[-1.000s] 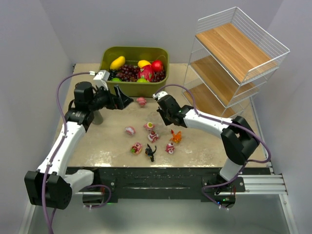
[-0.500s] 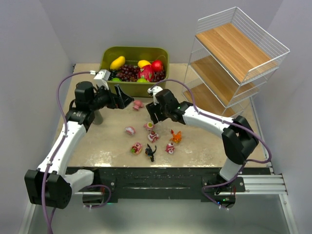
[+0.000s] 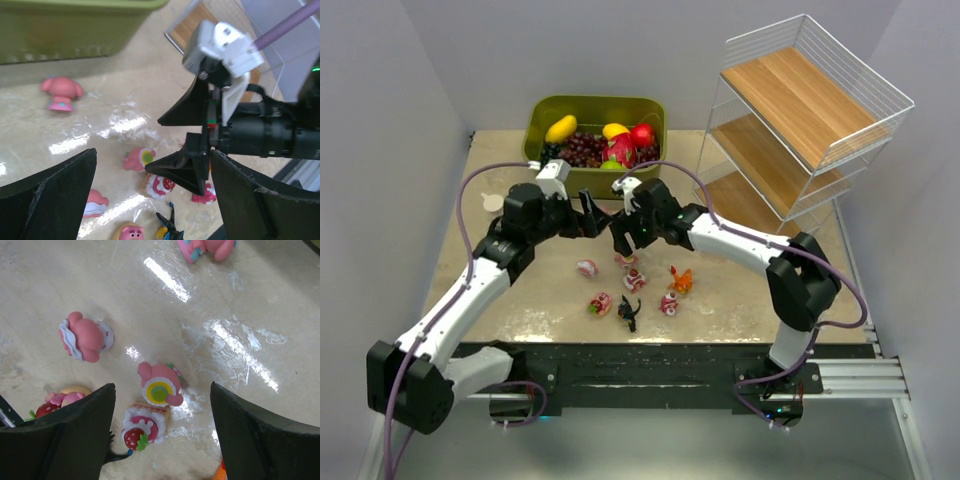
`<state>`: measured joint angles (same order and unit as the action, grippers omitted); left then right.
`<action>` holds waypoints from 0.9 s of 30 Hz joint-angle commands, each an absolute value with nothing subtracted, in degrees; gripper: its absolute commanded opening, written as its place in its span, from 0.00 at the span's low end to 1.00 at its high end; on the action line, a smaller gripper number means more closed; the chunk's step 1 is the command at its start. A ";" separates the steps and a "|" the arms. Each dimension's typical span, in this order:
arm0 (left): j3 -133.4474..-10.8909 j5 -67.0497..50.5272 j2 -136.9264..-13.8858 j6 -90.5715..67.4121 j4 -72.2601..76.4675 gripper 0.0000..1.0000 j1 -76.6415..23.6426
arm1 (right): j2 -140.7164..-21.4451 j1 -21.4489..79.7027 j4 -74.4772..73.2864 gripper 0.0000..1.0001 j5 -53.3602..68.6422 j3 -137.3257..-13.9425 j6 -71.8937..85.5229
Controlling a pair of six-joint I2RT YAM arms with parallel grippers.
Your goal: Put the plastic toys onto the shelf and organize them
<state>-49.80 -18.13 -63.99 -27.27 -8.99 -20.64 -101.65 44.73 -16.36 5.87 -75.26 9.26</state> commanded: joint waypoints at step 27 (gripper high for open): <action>-48.25 -5.18 -50.36 -28.74 -3.51 1.00 -20.39 | -110.84 48.34 -17.14 0.25 -6.23 -77.61 7.90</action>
